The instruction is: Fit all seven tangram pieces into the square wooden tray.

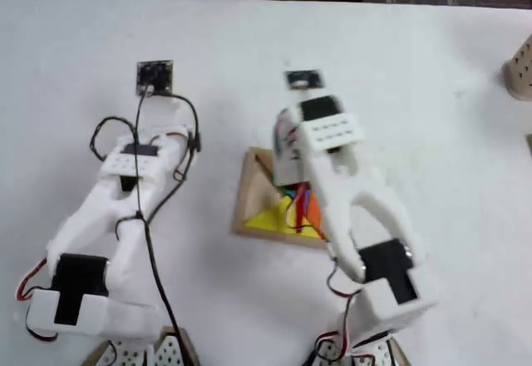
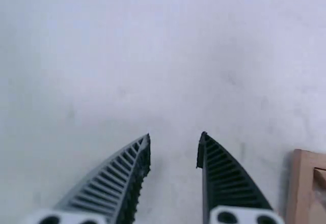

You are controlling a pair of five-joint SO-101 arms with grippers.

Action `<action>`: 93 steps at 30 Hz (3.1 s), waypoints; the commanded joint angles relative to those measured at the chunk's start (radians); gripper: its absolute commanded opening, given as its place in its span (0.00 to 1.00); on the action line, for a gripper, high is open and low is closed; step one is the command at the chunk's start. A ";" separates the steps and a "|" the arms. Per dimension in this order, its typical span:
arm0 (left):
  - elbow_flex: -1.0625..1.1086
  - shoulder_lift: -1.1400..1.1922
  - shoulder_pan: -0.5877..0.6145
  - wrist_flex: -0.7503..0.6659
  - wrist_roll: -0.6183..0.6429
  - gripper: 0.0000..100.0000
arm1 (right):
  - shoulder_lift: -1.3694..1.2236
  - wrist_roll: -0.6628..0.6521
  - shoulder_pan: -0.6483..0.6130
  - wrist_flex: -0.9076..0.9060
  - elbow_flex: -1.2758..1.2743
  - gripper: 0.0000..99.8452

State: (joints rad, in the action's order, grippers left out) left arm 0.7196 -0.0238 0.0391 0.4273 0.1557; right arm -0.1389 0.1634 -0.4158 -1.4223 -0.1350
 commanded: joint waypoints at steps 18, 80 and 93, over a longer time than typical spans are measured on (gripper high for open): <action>-0.071 -0.051 0.039 -0.025 -0.002 0.17 | -0.044 0.000 -0.091 0.002 0.115 0.27; 0.126 -0.248 -0.648 0.080 -0.003 0.02 | 0.211 -0.192 0.668 0.433 -0.483 0.09; 0.135 -0.236 -0.877 0.029 -0.008 0.02 | 0.193 -0.192 0.668 0.433 -0.471 0.09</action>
State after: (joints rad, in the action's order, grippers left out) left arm 0.8592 -0.2570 -0.8048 0.4872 0.1573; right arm 0.0468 -0.0161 0.2440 -0.9881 -0.6506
